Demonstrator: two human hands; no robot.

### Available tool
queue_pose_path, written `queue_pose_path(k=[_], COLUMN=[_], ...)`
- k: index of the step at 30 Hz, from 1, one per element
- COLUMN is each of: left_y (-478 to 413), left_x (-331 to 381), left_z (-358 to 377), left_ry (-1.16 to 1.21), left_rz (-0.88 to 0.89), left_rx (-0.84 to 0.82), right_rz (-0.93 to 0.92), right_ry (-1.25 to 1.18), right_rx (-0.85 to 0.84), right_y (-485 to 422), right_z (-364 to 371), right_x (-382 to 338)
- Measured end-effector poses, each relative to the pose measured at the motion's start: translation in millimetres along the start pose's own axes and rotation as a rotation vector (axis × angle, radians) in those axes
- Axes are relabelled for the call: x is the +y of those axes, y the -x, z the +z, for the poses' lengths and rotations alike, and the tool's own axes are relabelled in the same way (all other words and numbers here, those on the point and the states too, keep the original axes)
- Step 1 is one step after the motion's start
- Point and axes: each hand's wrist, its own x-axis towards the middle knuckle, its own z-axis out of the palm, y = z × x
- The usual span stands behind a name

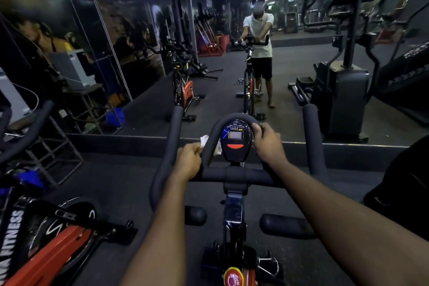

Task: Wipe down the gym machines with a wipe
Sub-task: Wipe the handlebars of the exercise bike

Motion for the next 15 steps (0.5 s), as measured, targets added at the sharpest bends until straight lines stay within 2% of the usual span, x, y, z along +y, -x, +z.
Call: queue_pose_path(k=[5,9,12,15], left_y=[32.0,64.9,90.5,107.0], left_x=[-0.5,-2.5,23.0,41.4], left_z=[0.8,2.5,16.5,44.2], left_ry=[-0.119,-0.077,-0.162,-0.195], left_rz=[0.033,0.079,-0.019,-0.011], left_rx=[0.106,0.243,0.185,0.201], right_rz=[0.042,0.042,0.047,0.054], right_ry=[0.061,0.080,0.061,0.026], right_rx=[0.002,0.016,0.004,-0.037], right_y=[2.2,3.7,5.1,6.7], right_z=[0.9,0.1,-0.1,-1.4], right_x=[-1.8,-4.0,-6.2,-5.0])
